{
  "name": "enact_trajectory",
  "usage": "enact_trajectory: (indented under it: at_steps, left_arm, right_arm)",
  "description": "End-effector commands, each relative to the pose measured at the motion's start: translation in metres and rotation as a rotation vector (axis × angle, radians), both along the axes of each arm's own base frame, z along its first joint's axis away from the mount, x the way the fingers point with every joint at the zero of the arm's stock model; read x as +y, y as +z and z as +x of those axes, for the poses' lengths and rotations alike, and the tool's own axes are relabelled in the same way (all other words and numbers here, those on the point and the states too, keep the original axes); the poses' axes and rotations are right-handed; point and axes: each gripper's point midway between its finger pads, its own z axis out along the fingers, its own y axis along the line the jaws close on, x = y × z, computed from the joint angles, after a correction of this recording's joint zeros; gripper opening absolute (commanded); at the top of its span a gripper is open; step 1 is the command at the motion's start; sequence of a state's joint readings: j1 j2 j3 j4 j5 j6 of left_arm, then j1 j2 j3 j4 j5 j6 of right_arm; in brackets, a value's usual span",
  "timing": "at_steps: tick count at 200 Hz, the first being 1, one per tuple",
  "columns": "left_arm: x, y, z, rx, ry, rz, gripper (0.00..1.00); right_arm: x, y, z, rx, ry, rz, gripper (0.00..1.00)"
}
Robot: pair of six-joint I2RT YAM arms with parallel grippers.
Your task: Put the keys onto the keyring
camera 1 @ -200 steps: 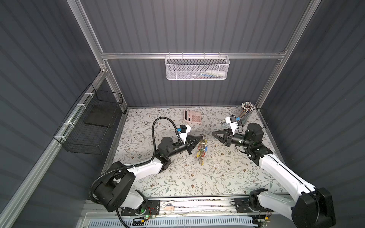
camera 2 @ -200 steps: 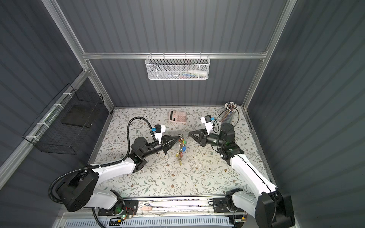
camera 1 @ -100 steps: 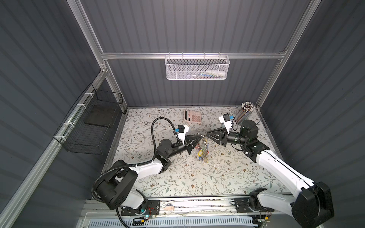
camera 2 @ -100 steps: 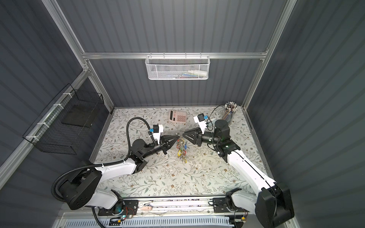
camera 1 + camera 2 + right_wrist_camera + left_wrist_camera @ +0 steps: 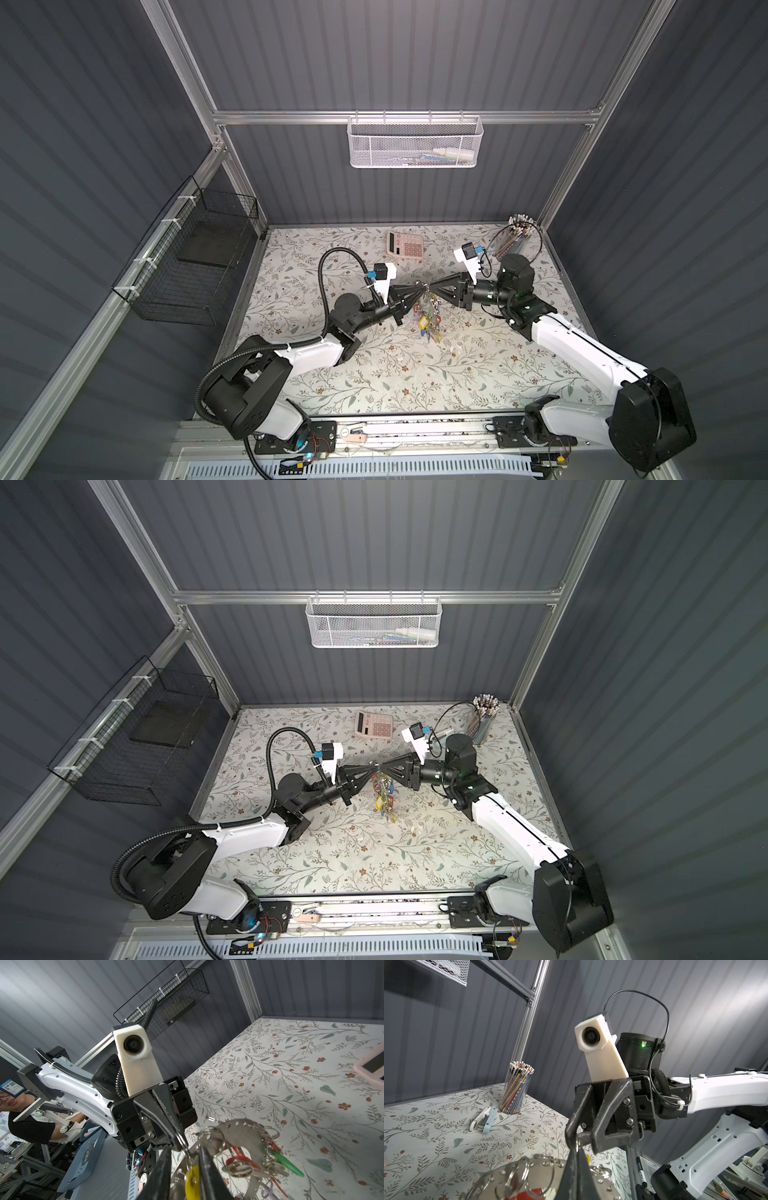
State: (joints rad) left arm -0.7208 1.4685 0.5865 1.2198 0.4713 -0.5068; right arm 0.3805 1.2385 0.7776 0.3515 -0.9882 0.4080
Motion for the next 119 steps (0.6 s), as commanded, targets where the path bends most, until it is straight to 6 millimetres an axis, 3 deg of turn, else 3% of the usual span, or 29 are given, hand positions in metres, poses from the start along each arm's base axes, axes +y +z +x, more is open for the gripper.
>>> enact_trajectory:
  at_steps: [1,38,119]
  left_arm:
    - [0.0032,0.0308,-0.0089,-0.085,-0.014,-0.085,0.00]
    - [0.0022,0.0302,-0.0076,-0.081,-0.015,-0.084,0.00]
    - [-0.0012,0.0255,-0.0051,-0.070,-0.018,-0.058,0.00]
  right_arm:
    - [0.0017,-0.0020,-0.0019,-0.007,0.019,0.010,0.24]
    - [0.0034,-0.0015,-0.0013,-0.006,0.025,0.018,0.20]
    - [0.0048,-0.0015,-0.0008,-0.003,0.036,0.023,0.00]
